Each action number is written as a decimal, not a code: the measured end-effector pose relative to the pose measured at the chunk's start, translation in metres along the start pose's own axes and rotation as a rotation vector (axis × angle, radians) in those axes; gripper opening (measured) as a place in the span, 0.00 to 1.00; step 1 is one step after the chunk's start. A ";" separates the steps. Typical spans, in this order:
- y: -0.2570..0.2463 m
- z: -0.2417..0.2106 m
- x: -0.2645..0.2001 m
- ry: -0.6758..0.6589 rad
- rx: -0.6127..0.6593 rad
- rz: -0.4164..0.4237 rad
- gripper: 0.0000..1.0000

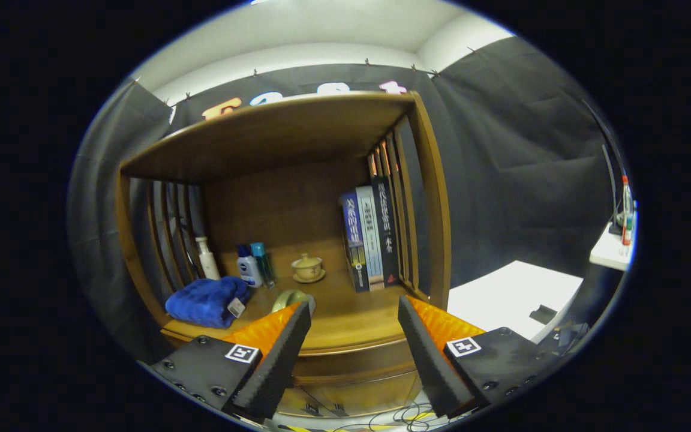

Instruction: Pull open the drawer, take out the items inside it, and place them on the countertop above the cabinet.

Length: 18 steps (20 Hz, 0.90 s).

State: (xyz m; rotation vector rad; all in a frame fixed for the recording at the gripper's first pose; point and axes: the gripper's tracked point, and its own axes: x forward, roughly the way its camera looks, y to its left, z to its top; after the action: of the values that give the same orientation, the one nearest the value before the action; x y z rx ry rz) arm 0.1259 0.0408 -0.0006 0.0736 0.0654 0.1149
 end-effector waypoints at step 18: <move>0.042 0.058 -0.044 -0.042 0.042 0.090 0.98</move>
State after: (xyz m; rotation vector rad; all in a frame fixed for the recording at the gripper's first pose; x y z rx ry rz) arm 0.0821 0.0734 0.0635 0.1212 0.0222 0.2015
